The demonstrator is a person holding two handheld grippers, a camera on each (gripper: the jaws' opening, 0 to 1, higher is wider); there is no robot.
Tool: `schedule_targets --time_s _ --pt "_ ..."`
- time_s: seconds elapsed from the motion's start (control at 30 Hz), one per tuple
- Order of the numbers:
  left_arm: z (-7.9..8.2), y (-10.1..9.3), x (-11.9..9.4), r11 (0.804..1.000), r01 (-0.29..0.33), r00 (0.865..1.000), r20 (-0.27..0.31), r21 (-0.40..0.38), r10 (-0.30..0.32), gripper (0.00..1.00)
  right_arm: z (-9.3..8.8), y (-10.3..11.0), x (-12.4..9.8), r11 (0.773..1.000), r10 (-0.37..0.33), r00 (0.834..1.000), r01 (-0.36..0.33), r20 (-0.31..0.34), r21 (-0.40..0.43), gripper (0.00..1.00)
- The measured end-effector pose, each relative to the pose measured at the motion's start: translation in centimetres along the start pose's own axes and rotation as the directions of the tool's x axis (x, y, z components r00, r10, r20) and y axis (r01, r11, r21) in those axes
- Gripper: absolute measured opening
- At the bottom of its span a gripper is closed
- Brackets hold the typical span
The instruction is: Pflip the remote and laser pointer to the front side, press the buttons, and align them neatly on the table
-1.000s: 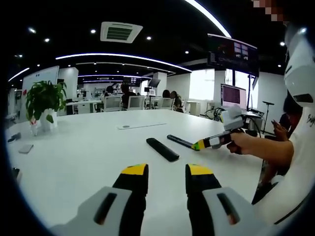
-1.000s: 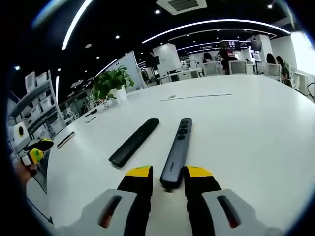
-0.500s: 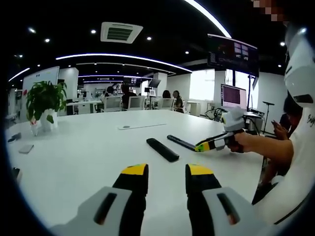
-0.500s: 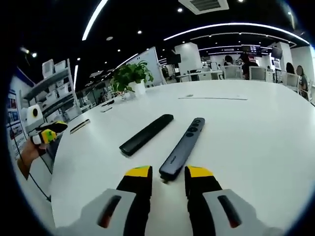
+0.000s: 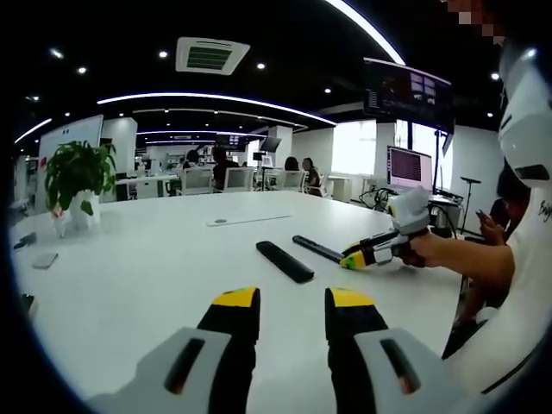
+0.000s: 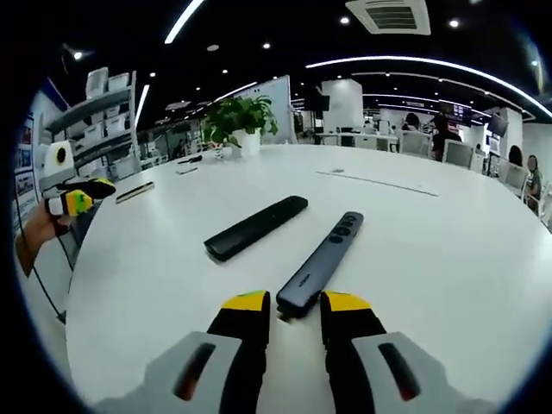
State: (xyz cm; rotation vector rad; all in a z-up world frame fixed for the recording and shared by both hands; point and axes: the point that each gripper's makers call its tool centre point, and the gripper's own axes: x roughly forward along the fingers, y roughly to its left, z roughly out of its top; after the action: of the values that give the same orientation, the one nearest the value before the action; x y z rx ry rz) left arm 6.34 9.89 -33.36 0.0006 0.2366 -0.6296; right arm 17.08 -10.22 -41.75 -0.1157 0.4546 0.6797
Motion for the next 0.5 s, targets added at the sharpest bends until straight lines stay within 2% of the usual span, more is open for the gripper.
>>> schedule_targets --time_s 0.1,0.13,0.23,0.5 --pt "-0.14 0.08 0.05 1.000 0.000 1.000 -0.001 -0.004 0.000 0.32 0.39 -0.39 0.38 0.997 -0.019 1.000 0.017 0.019 0.077 0.27" --pt "-0.22 0.06 0.10 1.000 0.002 1.000 -0.004 -0.006 -0.002 0.32 0.47 -0.48 0.50 0.997 -0.020 1.000 0.018 0.018 0.080 0.27" --pt "-0.21 0.04 0.08 1.000 0.002 1.000 -0.004 -0.003 -0.002 0.32 0.35 -0.31 0.62 0.999 -0.038 0.999 0.037 0.011 0.036 0.27" --pt "-0.38 0.29 -0.03 1.000 -0.004 1.000 -0.002 -0.013 0.004 0.32 0.30 -0.19 0.78 0.998 -0.060 0.998 0.060 0.000 -0.015 0.27"
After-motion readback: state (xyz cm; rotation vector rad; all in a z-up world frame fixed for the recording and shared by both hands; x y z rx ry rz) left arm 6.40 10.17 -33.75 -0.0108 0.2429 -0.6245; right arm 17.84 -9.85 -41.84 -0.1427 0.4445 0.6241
